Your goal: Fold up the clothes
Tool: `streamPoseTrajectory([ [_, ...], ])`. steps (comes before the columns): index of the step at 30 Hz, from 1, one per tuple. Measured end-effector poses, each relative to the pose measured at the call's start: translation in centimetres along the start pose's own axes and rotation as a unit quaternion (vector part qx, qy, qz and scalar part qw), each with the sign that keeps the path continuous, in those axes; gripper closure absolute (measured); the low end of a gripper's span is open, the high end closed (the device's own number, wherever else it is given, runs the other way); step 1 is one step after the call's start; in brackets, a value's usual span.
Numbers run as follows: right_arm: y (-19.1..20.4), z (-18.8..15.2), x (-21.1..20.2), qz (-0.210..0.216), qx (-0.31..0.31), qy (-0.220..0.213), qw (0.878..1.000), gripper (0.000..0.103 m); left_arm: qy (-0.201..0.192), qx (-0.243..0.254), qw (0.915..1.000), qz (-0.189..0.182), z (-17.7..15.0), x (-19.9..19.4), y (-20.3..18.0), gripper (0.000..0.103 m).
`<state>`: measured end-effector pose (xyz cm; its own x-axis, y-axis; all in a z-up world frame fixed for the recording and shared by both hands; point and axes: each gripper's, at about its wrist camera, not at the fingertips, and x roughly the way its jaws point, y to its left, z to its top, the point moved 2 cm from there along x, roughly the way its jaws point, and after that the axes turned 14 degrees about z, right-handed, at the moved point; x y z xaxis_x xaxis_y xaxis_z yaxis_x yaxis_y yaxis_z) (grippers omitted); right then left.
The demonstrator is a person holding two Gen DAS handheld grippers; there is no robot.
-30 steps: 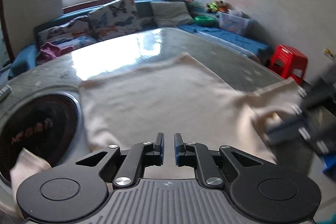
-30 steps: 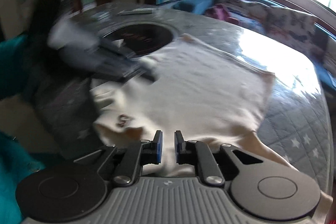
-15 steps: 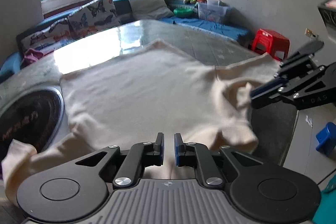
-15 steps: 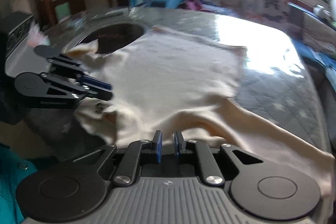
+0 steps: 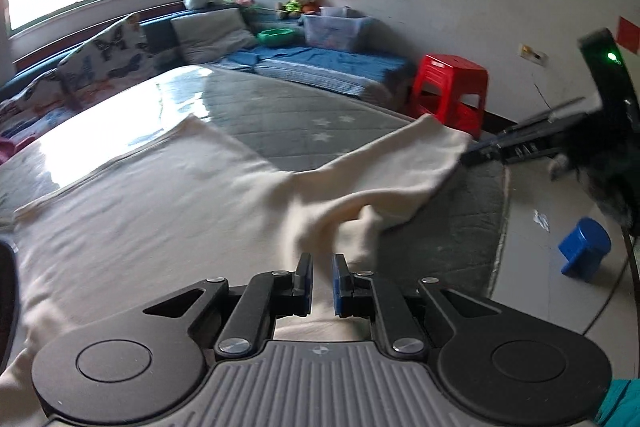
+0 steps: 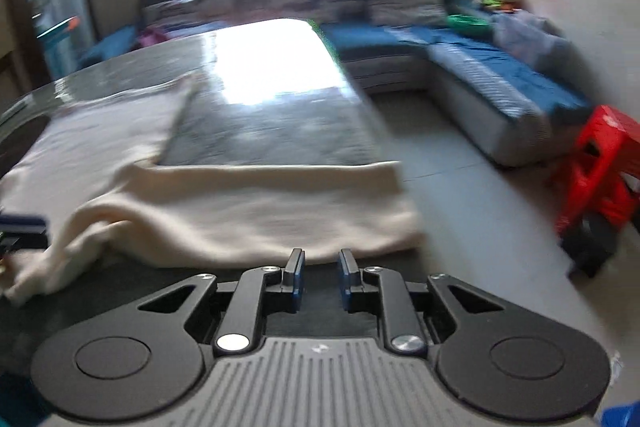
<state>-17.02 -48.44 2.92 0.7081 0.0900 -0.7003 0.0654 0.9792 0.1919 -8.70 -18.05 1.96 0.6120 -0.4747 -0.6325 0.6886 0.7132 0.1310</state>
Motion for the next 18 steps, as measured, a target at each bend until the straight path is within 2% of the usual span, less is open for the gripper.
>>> streamPoseTrajectory([
  [5,-2.7,0.1,0.3,-0.035,0.035,-0.017,0.999,0.080,0.005,0.008,0.9999,-0.005,0.3,0.8,-1.0,0.087],
  [7,-3.4,0.2,0.6,-0.042,0.048,-0.020,0.998,0.070,0.006,0.011,0.9999,-0.005,0.4,1.1,-1.3,0.087],
  [11,-4.0,0.4,1.3,-0.038,0.056,-0.023,0.997,0.071,0.010,0.016,0.9998,-0.006,0.6,1.7,-1.9,0.086],
  [12,-3.9,0.4,1.4,-0.037,0.053,-0.024,0.998,0.074,0.011,0.018,0.9998,-0.006,0.6,1.8,-2.0,0.086],
  [15,-3.7,1.4,1.2,-0.043,0.037,-0.039,0.998,0.095,0.013,0.022,0.9997,-0.006,0.7,2.2,-2.5,0.086],
  [18,-3.4,2.8,0.6,-0.053,0.018,-0.059,0.997,0.099,0.014,0.026,0.9995,-0.011,0.8,2.5,-2.9,0.086],
])
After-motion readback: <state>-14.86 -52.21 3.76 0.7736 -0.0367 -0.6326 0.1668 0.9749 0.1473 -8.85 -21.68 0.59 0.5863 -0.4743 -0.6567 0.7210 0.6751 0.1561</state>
